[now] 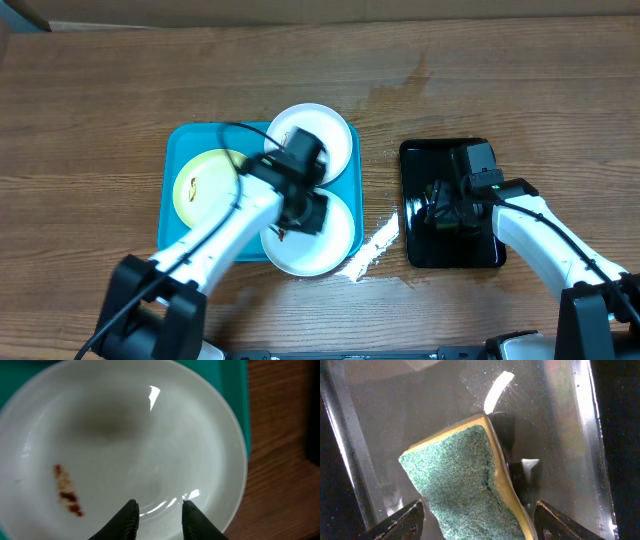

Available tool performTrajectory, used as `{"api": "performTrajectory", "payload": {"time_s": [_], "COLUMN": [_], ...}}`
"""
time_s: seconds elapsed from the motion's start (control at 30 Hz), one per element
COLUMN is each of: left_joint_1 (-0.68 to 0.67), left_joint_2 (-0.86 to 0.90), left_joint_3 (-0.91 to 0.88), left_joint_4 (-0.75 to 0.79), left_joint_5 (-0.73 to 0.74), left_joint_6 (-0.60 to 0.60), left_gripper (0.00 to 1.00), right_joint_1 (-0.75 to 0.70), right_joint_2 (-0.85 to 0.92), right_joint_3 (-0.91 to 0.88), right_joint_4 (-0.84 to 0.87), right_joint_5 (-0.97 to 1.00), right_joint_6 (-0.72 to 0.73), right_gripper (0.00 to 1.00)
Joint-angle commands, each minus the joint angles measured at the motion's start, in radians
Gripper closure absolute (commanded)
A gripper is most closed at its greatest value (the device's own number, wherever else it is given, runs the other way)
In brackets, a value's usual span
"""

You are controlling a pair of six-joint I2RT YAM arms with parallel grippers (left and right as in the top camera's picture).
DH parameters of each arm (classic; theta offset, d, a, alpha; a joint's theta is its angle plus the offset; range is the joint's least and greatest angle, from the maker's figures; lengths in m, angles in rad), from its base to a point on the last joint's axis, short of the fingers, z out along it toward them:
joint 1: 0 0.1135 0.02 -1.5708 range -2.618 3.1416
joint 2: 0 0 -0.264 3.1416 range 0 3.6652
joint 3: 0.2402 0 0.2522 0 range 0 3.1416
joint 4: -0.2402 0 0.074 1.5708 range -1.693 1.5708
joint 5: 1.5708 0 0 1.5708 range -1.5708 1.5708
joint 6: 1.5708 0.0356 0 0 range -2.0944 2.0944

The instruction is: Clean dirty plates on tray and stack at the side

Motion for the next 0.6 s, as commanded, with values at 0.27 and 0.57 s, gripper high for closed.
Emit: {"api": "performTrajectory", "payload": {"time_s": [0.27, 0.57], "left_joint_1": [-0.276, -0.325], "left_joint_2": [-0.002, 0.043], "left_joint_3": [-0.035, -0.035], "left_joint_4": [0.141, 0.133], "left_joint_5": [-0.164, -0.154], "left_joint_6": [-0.056, -0.056], "left_gripper": [0.72, 0.72], "right_joint_1": [-0.002, -0.002], "right_joint_2": [-0.006, -0.006], "right_joint_3": [-0.002, -0.002], "right_joint_4": [0.005, 0.005], "right_joint_5": [-0.001, -0.001], "right_joint_6": [0.004, 0.004], "right_gripper": [0.28, 0.28]}}
